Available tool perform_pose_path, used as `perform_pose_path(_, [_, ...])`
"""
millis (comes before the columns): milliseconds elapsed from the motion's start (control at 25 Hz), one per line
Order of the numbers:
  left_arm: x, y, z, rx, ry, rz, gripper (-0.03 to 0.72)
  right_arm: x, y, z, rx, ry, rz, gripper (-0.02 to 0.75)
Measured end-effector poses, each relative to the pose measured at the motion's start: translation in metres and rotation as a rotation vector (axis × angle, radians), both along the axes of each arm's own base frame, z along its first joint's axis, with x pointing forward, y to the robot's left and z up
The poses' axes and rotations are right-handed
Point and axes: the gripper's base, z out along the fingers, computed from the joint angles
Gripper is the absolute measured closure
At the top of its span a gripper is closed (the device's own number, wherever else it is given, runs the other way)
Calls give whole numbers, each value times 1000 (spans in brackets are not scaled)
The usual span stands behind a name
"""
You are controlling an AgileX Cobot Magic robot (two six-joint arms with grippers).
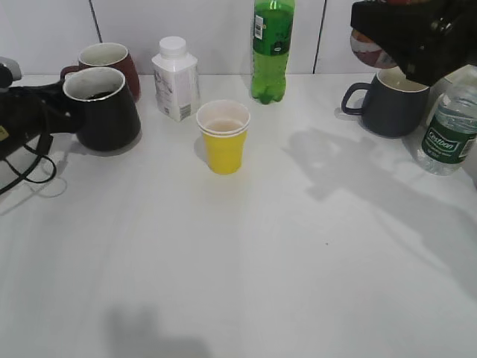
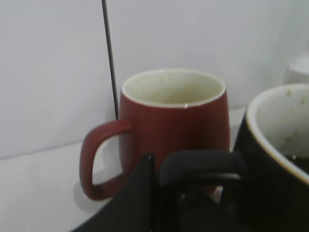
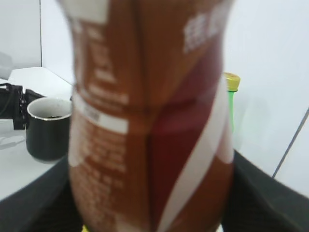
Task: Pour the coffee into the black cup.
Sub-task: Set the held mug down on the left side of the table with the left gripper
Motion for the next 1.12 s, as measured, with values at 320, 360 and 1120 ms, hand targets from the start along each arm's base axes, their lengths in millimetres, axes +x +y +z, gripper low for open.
perform_pose_path(320, [0, 0, -8, 25, 50, -5, 652, 0, 0, 0, 1, 1, 0, 204])
perform_pose_path(360, [-1, -1, -8, 28, 51, -11, 652, 0, 0, 0, 1, 1, 0, 204])
perform_pose_path(1120, [-15, 1, -12, 31, 134, 14, 455, 1, -1, 1, 27, 5, -16, 204])
